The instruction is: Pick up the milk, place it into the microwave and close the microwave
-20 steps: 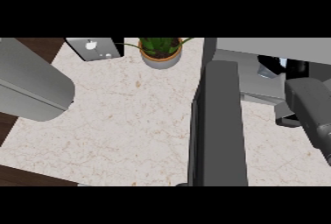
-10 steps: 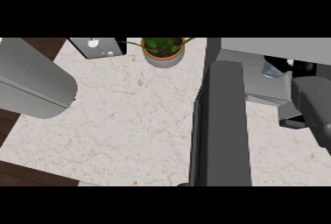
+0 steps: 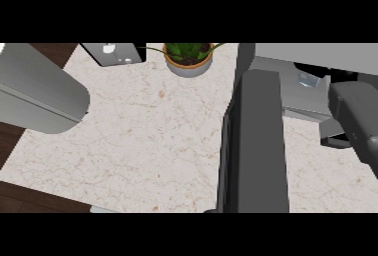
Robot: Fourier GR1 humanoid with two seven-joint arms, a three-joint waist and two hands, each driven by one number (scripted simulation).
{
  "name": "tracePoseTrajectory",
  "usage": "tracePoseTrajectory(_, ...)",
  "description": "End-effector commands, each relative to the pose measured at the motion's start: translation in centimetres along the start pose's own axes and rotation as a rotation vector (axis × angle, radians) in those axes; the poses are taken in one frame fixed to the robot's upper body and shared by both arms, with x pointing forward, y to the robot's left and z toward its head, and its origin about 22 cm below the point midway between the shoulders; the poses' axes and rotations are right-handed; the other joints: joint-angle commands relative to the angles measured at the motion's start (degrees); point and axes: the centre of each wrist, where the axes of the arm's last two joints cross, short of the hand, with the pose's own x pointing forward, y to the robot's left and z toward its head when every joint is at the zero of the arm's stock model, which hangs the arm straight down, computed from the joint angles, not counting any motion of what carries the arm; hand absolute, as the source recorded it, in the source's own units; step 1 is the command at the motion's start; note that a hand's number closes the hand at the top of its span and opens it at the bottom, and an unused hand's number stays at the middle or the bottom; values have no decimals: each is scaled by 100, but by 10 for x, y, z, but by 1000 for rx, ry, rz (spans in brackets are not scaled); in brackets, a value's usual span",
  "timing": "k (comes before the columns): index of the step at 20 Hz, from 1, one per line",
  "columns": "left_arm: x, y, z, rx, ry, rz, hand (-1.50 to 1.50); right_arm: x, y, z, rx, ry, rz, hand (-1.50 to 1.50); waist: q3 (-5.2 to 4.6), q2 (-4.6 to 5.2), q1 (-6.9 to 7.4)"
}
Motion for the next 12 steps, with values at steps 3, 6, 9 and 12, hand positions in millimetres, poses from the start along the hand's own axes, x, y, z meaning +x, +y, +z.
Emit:
tracePoseTrajectory(3,-5,3,-3,-1,14,-6,-150,14,33,1,182,17,-47,-150,-36,-45,103)
tracePoseTrajectory(6,-3,1,-11,-30,-7,-16,-150,30,53,-2,192,8,4,-150,-41,-44,164)
tracePoseTrajectory(9,-3,2,-10,-11,13,-21,-150,43,66,-6,188,24,26,-150,-42,-105,103)
tracePoseTrajectory(12,-10,1,-9,-22,38,-5,-150,59,85,-7,181,34,-1,-150,-50,-137,59)
